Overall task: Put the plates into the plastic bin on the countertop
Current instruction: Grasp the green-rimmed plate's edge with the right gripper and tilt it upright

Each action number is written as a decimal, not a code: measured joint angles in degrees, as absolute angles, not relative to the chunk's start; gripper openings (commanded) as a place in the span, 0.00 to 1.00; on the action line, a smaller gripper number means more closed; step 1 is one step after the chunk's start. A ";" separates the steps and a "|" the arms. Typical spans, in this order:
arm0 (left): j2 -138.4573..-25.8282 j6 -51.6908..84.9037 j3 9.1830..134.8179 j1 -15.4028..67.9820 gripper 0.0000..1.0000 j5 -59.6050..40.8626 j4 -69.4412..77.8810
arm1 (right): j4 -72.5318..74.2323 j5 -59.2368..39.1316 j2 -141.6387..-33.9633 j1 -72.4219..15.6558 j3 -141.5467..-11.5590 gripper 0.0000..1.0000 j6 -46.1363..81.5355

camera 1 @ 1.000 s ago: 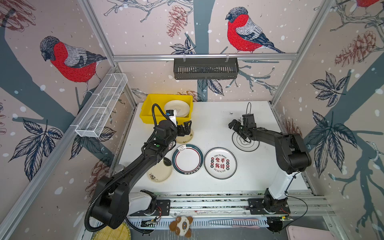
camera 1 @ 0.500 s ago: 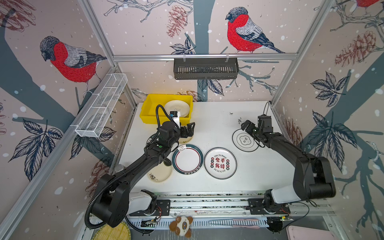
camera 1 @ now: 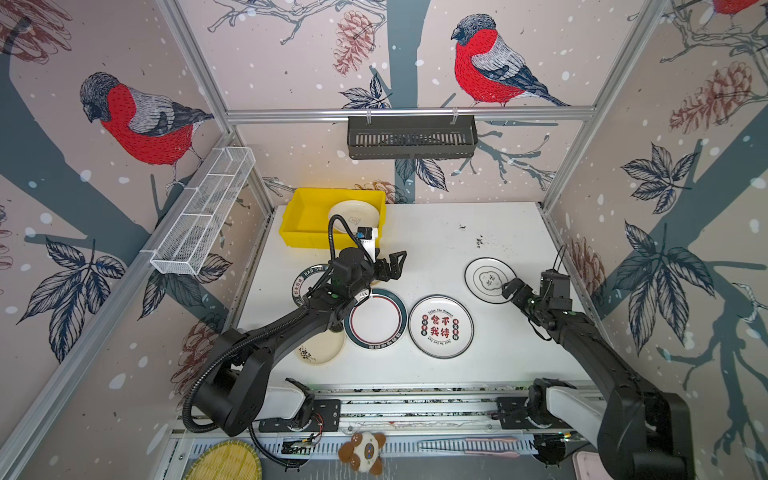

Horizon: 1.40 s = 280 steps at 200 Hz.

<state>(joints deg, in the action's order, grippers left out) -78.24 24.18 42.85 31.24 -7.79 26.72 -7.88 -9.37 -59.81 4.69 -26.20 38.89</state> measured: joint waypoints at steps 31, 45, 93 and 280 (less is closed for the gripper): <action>-79.55 24.25 43.97 32.60 0.98 -8.86 27.03 | -6.02 -13.61 -58.52 8.25 -21.98 0.92 39.05; -79.81 24.60 44.31 33.08 0.98 -8.84 27.14 | -4.51 -16.36 -58.54 9.89 -20.14 0.89 39.38; -79.92 24.75 45.32 34.30 0.98 -8.78 27.59 | 0.60 -23.07 -59.35 11.46 -16.53 0.74 41.74; -81.21 24.93 47.83 36.32 0.98 -6.74 24.77 | 27.09 -34.06 -79.22 15.46 -13.58 0.26 49.63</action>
